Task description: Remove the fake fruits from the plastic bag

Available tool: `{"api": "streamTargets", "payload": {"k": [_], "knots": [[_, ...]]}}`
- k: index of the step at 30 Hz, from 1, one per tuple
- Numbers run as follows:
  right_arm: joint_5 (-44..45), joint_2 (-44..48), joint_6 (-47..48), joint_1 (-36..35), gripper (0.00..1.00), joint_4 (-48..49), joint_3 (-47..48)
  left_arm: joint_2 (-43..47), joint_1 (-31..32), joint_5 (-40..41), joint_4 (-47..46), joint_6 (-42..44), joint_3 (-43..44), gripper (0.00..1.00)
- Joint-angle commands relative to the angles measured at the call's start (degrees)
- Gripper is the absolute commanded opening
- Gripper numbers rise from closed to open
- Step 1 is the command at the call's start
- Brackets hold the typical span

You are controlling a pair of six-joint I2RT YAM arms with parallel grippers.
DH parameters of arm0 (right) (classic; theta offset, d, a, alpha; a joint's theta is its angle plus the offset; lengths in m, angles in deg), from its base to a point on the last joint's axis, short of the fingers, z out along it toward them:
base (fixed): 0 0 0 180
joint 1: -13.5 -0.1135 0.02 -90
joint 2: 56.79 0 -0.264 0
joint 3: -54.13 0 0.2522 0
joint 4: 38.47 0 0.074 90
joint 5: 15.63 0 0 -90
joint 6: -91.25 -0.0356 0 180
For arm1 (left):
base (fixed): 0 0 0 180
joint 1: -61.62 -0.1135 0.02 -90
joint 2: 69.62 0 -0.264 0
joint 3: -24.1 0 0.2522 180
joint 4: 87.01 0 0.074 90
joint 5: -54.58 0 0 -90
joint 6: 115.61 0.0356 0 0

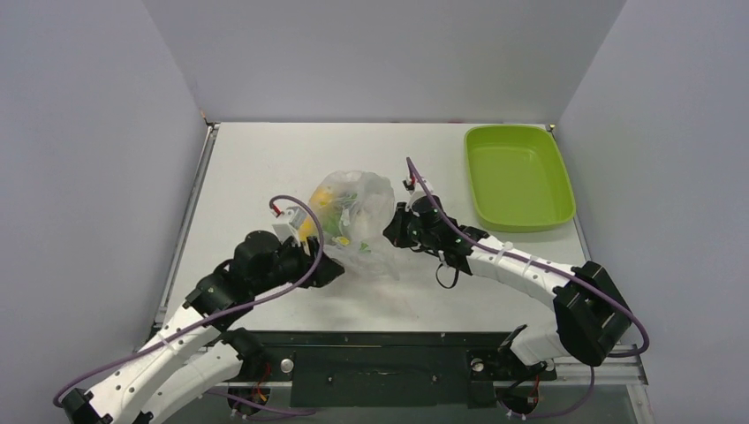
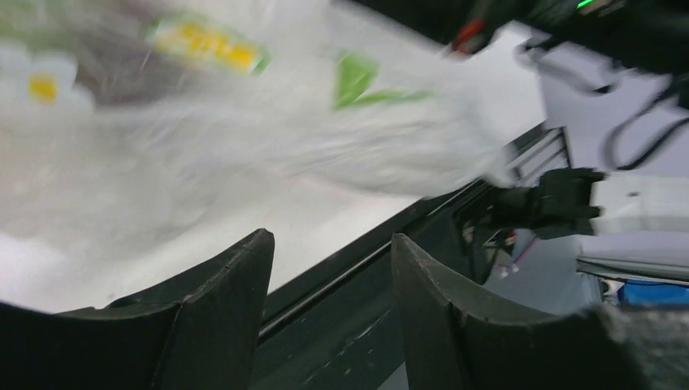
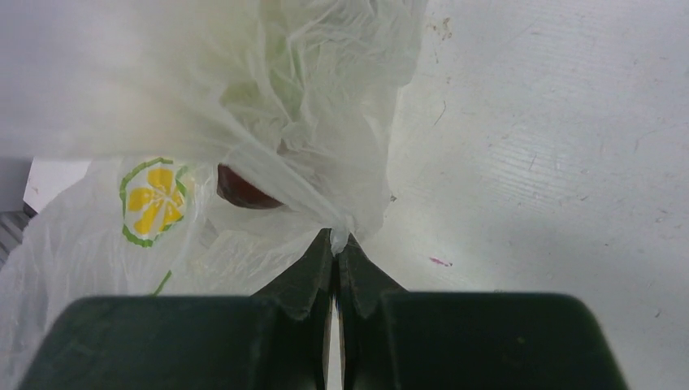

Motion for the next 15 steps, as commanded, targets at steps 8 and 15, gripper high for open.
{"api": "streamTargets", "payload": {"k": [8,15], "knots": [[3.31,3.03,0.38,-3.16,0.08,1.30,-1.01,-19.62,-0.40,11.74,6.31,16.85,28.71,0.55],[4.07,4.67,1.01,-3.15,0.08,0.72,-1.15,-35.53,-0.49,15.20,3.11,23.19,31.64,0.59]]}}
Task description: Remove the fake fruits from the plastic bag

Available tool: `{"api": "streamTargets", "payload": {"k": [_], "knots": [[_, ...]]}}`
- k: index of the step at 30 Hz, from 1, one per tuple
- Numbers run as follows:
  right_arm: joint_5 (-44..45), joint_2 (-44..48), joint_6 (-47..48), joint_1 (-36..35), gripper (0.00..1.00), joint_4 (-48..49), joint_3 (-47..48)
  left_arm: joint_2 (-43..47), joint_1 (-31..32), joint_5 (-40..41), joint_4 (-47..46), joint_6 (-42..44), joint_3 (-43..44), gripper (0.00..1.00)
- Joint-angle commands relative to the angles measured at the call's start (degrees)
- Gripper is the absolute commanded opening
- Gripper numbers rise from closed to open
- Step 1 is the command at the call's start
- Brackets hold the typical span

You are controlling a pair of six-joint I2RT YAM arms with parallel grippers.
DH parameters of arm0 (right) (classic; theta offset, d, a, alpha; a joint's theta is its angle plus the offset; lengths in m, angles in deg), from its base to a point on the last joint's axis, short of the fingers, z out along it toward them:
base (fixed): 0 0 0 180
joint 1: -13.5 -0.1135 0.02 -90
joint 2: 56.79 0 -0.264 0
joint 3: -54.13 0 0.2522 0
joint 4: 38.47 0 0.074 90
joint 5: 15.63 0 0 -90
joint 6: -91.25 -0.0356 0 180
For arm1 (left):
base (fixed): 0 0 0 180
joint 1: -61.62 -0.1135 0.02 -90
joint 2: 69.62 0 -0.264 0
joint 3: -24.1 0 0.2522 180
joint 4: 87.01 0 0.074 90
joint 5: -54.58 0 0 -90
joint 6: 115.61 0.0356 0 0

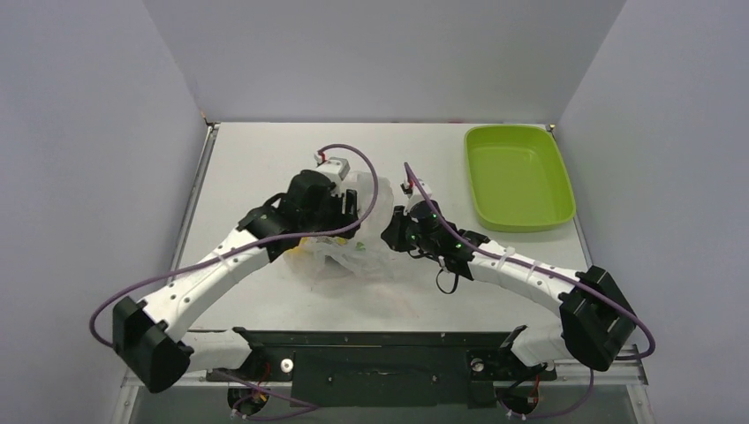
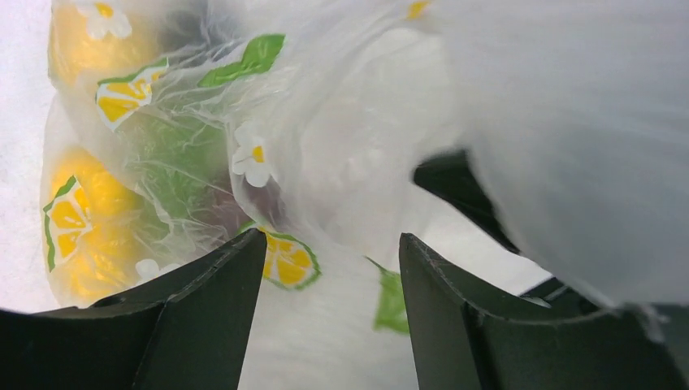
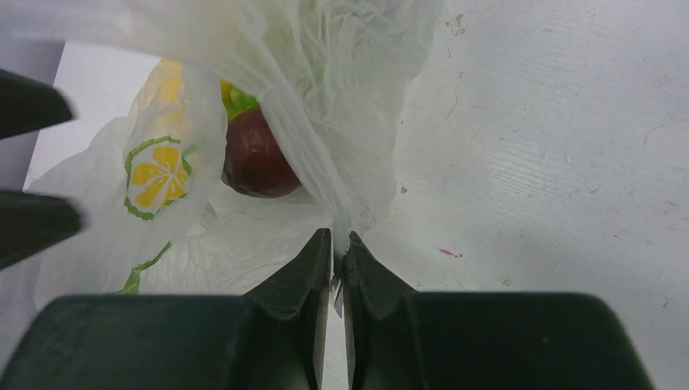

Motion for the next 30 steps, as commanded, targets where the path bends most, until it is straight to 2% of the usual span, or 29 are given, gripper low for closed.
{"api": "streamTargets", "payload": {"k": [1,8,15,16,17,18,19,20,21,22,23,25,26,28,29,30], "knots": [[2.04,3.35,1.00,-0.21,0.08,1.17,-0.28,-6.60,-0.40,4.67,-1.00,5.47,0.94,0.59],[1.76,4.46,0.98,-0.24,0.09,1.36,-0.72,-14.55,-0.31,11.88,-9.59,2.66,-0.53,0.60],[0.96,4.72,1.15,-0.25,0.11,1.53,-0.85,-23.31,-0.38,12.88,-9.02,4.15,4.01,0.60],[1.03,4.77,1.19,-0.28,0.11,1.48,-1.00,-23.82,-0.71,13.87,-8.25,4.13,4.49,0.56],[1.08,4.99,1.38,-0.31,0.12,1.41,-1.08,-24.30,-1.19,14.03,-7.09,4.37,5.26,0.44],[1.38,5.08,1.52,-0.27,0.12,1.23,-1.15,-24.27,-1.51,13.88,-6.53,4.79,5.60,0.37],[1.65,5.26,1.79,-0.19,0.13,1.20,-1.20,-23.53,-2.42,13.54,-5.59,4.97,6.07,0.24],[2.08,5.35,1.95,-0.17,0.13,1.18,-1.29,-22.97,-2.96,12.33,-5.25,5.35,6.27,0.19],[2.26,5.37,2.36,-0.12,0.13,1.17,-1.31,-21.47,-4.37,11.36,-4.56,5.43,6.63,0.08],[2.58,5.32,2.58,-0.04,0.12,1.17,-1.34,-20.53,-5.29,9.28,-4.26,5.38,6.81,0.03],[2.65,5.12,2.98,0.26,0.07,1.17,-1.34,-18.84,-7.41,6.45,-3.70,5.18,7.08,0.00],[2.41,4.59,3.45,1.05,0.00,-0.21,-1.09,-15.93,-11.55,0.09,-3.59,4.24,6.65,0.00],[2.09,4.49,3.70,1.65,0.00,-0.38,-0.77,-14.86,-13.19,-2.71,-3.86,2.84,6.29,0.00],[2.06,3.99,4.77,2.56,0.00,-0.41,-0.12,-11.82,-19.90,-13.27,-6.40,-1.07,4.11,0.00],[2.11,3.50,5.79,2.88,0.00,-0.37,0.57,-9.74,-25.11,-21.78,-10.61,-2.96,1.02,0.00],[2.02,3.11,6.32,3.67,0.00,-0.44,1.15,-8.87,-27.53,-25.77,-16.63,-8.28,-3.01,0.00]]}}
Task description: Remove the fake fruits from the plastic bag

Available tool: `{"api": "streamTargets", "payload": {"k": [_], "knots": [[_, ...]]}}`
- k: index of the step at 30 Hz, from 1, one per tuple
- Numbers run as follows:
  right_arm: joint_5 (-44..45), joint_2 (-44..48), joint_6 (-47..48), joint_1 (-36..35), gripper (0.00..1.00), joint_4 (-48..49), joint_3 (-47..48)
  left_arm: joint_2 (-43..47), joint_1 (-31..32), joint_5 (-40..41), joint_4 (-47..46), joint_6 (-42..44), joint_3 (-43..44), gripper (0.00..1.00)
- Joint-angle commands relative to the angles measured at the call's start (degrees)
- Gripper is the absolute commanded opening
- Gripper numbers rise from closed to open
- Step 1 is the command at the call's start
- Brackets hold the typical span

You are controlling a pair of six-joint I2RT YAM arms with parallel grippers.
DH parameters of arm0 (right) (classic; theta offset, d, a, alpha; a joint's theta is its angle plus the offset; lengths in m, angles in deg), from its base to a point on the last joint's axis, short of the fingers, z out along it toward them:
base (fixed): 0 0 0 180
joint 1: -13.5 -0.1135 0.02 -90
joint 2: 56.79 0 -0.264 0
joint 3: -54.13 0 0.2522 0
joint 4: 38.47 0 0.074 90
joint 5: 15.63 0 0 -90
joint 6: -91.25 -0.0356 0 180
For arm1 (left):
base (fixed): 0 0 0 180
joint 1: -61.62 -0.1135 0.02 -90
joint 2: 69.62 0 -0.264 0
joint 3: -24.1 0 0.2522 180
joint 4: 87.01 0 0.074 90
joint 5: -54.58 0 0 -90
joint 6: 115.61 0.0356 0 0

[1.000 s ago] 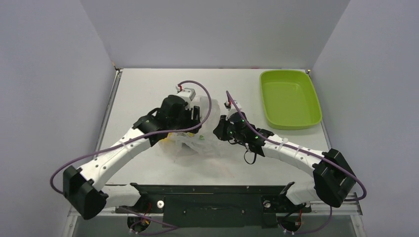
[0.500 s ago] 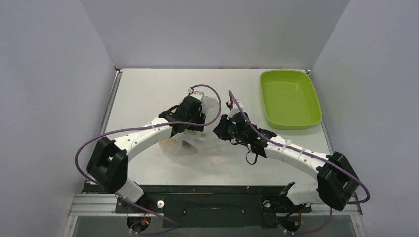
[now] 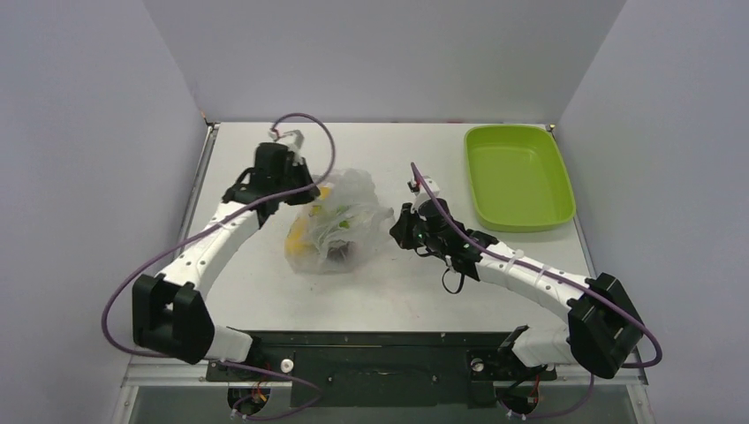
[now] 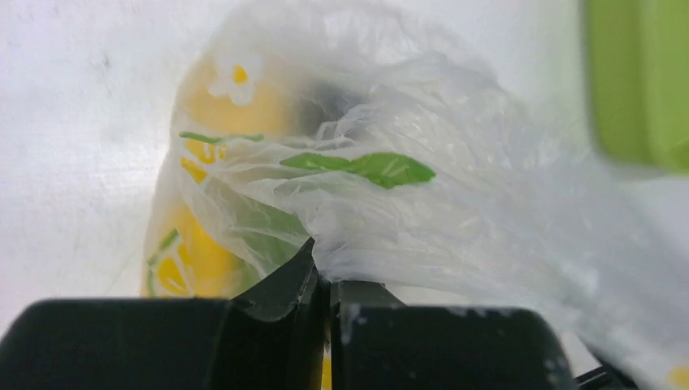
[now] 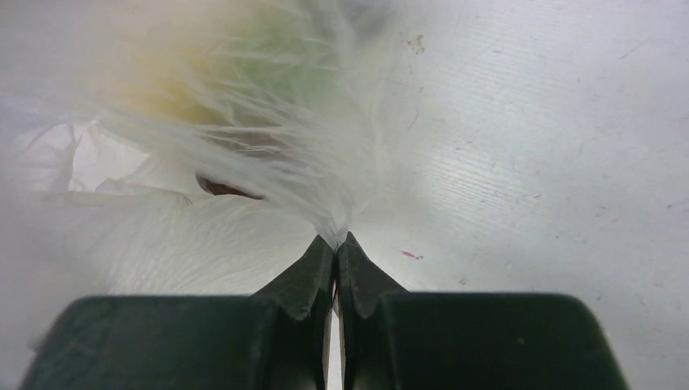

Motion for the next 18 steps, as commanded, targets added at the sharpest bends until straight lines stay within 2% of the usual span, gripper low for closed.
{"api": "streamTargets", "payload": {"k": [1,2,4,6,8,11,12,14,16,18], "knots": [[0.64,-1.01,4.59,2.39,0.00,0.31,3.69,8.21,-15.26,-29.98,-16.03,-13.44,-8.17,0.00],[0.55,-1.51,5.39,2.71,0.00,-0.23,4.50,8.47,-17.19,-33.61,-24.93,-20.71,-12.56,0.00],[0.61,-2.96,7.73,2.95,0.00,-1.83,7.49,7.99,-21.29,-41.09,-36.35,-30.30,-17.44,0.00],[0.20,-4.76,10.42,2.93,0.07,-5.03,11.76,7.20,-22.38,-44.54,-43.03,-36.00,-19.99,0.00],[0.68,-6.29,11.45,2.61,0.13,-10.05,16.71,7.22,-22.52,-45.21,-45.02,-38.10,-20.87,0.00],[1.67,-4.79,11.37,2.45,0.31,-16.04,21.25,8.37,-22.47,-45.21,-44.43,-39.04,-20.84,0.00],[1.86,-3.15,10.94,2.44,0.35,-16.84,21.59,8.91,-22.50,-45.14,-43.09,-38.70,-20.52,0.00],[2.22,-0.46,10.37,2.40,0.52,-18.70,21.52,9.62,-22.54,-44.70,-41.02,-37.87,-20.15,0.00],[4.77,2.39,9.42,2.43,0.63,-20.82,20.90,10.01,-22.54,-44.36,-39.82,-37.55,-20.25,0.00],[5.33,5.32,8.52,2.46,0.69,-22.47,20.20,10.10,-22.47,-44.50,-39.16,-37.45,-20.57,0.00]]}}
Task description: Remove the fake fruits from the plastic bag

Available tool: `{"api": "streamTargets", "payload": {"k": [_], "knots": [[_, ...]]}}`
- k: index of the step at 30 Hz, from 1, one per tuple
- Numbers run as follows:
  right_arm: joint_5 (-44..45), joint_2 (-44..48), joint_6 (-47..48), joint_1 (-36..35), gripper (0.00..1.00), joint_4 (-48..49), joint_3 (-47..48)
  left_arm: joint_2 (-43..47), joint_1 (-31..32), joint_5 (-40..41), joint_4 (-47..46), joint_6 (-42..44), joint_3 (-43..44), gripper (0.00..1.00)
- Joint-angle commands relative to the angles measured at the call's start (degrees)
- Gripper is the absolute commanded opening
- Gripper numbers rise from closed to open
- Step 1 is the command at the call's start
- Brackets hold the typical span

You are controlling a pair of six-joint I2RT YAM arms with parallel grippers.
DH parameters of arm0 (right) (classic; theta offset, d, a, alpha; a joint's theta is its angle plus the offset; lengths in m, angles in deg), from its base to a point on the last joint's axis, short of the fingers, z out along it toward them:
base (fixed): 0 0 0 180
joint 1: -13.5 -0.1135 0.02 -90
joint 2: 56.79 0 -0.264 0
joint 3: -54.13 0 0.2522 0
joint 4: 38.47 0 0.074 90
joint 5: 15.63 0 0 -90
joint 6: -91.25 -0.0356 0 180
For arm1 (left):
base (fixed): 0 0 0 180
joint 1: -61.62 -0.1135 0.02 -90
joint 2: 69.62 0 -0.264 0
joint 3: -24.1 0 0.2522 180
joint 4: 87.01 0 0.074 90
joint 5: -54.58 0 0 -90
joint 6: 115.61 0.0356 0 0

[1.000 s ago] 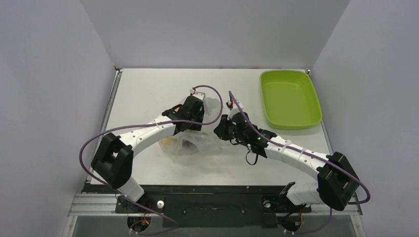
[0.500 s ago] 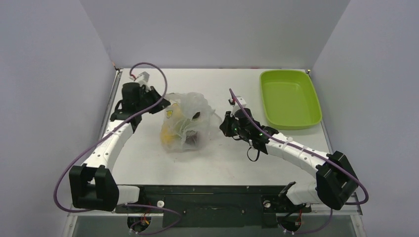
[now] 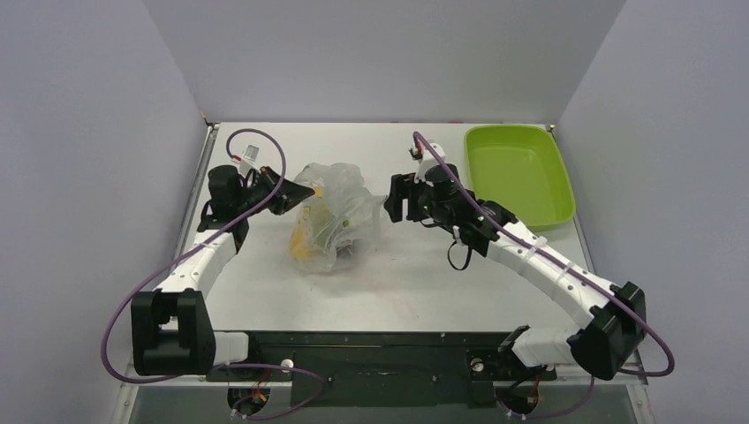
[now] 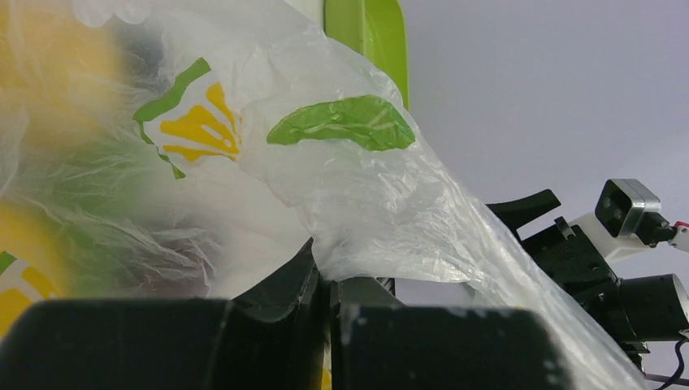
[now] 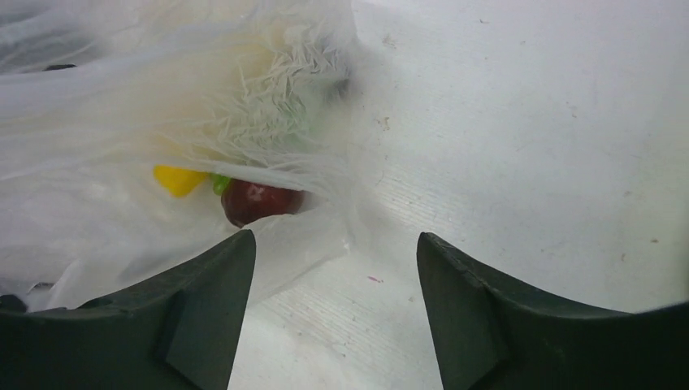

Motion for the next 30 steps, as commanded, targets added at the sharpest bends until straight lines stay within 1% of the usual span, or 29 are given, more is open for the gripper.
{"api": "streamTargets", "payload": {"k": [1,2,3,4,5,6,7,8,12,14,18,20,21,22,23,24,25,27,30], "knots": [[2.97,7.58,-1.49,-0.25,0.71,-5.10,-0.06,2.16,-0.08,-2.53,-2.73,-1.25,1.50,0.00],[0.62,9.96,-2.56,-0.24,0.74,-4.40,-1.63,2.22,-0.11,-2.65,-2.65,-1.36,1.20,0.00],[-1.45,11.18,-3.18,-0.23,0.75,-1.74,-2.66,2.20,-0.11,-2.73,-2.65,-1.43,0.97,0.00],[-5.85,13.63,-4.46,-0.23,0.77,0.18,-4.92,2.21,-0.10,-2.86,-2.61,-1.46,0.87,0.00],[-7.80,14.73,-5.18,-0.27,0.78,4.86,-6.28,2.24,-0.11,-2.83,-2.42,-1.48,0.85,0.00],[-11.81,16.45,-6.72,-0.29,0.81,7.31,-9.06,2.33,-0.07,-2.95,-2.32,-1.48,0.90,0.00],[-13.64,17.01,-8.04,-0.20,0.82,12.70,-10.32,2.39,-0.05,-2.92,-2.09,-1.37,0.94,0.00],[-16.28,17.39,-8.60,-0.21,0.83,14.92,-12.05,2.43,-0.08,-2.82,-2.02,-1.34,0.90,0.00],[-22.87,14.03,-11.81,0.03,0.83,25.19,-12.84,2.36,-0.11,-2.81,-1.80,-1.74,0.65,0.00],[-24.25,11.69,-13.83,0.01,0.84,28.45,-12.42,2.78,-0.12,-2.69,-1.48,-1.68,0.36,0.00],[-24.62,5.83,-16.01,-0.01,0.82,30.85,-9.57,3.41,-0.05,-2.34,-0.76,-1.59,0.26,0.00],[-25.12,3.39,-15.87,-0.23,0.74,30.88,-7.70,3.64,-0.09,-1.61,-0.24,-1.60,0.47,0.00],[-25.72,2.08,-15.14,-0.36,0.60,30.60,-6.47,3.63,-0.09,-0.99,0.08,-1.63,0.68,0.00],[-25.95,1.66,-14.44,-1.14,0.50,29.51,-5.82,3.56,-0.06,-0.72,0.34,-1.96,0.82,0.00],[-26.06,1.54,-12.37,-1.74,0.34,28.82,-4.90,3.45,-0.10,0.06,1.04,-2.25,1.14,0.00],[-25.86,1.78,-11.25,-3.46,0.26,27.40,-4.69,3.39,-0.11,0.56,1.48,-2.62,1.66,0.00],[-24.72,2.93,-8.67,-4.52,0.13,26.75,-4.79,3.19,-0.12,2.10,3.23,-2.71,2.10,0.00],[-22.29,5.32,-4.75,-8.38,0.08,25.36,-6.06,2.88,-0.06,4.55,6.46,-2.79,3.73,0.00],[-17.85,8.50,0.60,-15.75,0.05,24.81,-8.90,2.28,-0.06,7.83,9.27,-4.26,6.29,0.00]]}}
